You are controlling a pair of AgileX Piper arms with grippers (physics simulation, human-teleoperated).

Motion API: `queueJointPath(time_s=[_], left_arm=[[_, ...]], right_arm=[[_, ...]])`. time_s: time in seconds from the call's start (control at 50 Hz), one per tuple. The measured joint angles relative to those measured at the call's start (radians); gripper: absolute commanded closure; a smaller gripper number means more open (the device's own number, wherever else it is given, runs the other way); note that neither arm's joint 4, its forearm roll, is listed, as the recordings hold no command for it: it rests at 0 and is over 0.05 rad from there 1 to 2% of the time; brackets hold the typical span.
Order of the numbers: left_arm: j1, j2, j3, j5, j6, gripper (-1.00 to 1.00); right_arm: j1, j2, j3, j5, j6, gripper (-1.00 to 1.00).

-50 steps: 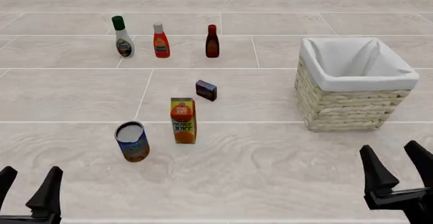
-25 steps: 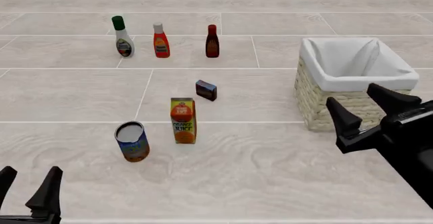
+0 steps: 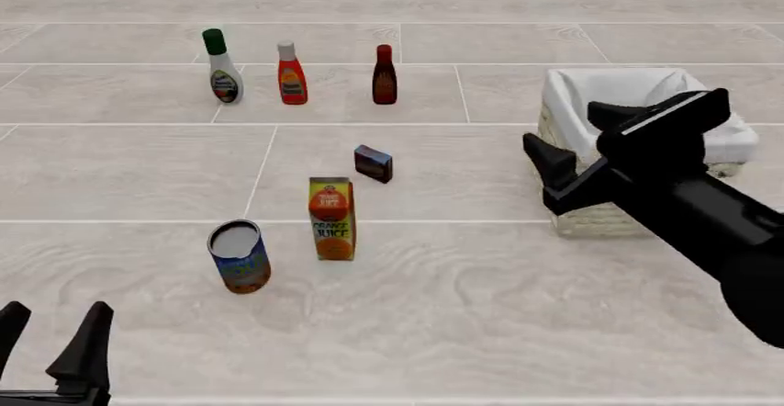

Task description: Pick the chocolate pudding and place it in the basket.

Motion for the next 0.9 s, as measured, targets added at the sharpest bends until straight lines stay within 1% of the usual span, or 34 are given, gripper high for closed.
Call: queueJointPath(time_s=[0.24,0.54,0.9], left_arm=[[0.000,-0.001,0.001,0.000,0.000,-1.00],[0.000,-0.001,0.000,0.001,0.000,-1.00],[0.000,-0.001,-0.002,0.002,0.000,-1.00]], right_arm=[[0.032,0.139,-0.134,0.055,-0.020,-1.00],[0.054,0.322,-0.264,0.057,-0.023,-1.00],[0.069,0.513,-0.431,0.083,-0.023,-1.00]])
